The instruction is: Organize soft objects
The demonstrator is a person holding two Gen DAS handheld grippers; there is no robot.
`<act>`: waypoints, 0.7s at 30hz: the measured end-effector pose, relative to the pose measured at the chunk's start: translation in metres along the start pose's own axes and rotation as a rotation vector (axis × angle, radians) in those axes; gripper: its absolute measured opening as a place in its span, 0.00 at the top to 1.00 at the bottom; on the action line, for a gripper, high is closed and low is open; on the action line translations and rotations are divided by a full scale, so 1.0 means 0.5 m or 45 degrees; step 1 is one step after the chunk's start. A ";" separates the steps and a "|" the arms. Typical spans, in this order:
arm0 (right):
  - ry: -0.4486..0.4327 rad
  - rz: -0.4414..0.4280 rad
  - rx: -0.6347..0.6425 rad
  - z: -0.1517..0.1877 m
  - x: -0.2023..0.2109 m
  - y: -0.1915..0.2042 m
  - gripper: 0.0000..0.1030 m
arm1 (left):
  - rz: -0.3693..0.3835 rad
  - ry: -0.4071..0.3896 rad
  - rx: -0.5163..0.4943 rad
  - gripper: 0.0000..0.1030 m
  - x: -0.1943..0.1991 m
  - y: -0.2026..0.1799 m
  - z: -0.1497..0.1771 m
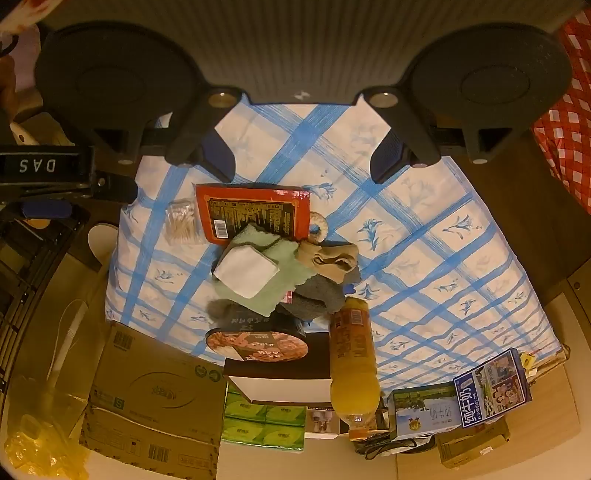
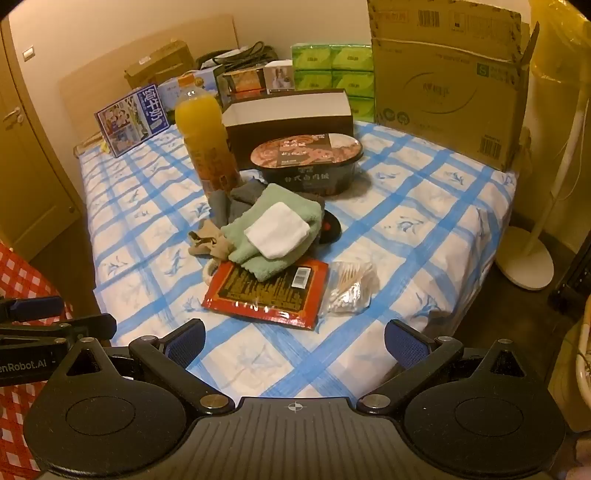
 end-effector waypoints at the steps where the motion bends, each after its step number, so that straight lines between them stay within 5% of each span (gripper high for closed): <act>1: -0.003 0.002 0.001 -0.001 0.000 0.000 0.00 | 0.003 0.003 0.001 0.23 0.000 0.000 0.000; 21: -0.009 0.001 0.002 -0.006 0.003 0.003 0.00 | 0.002 -0.002 0.001 0.23 0.000 0.000 0.000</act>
Point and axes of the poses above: each gripper's, at about its wrist camera, not at the fingertips, and x roughly against the way its jaws point, y to its left, z to its underside, the point moved 5 cm from there along -x, roughly the way its jaws point, and after that the axes turned 13 degrees about y, right-handed, at the moved point
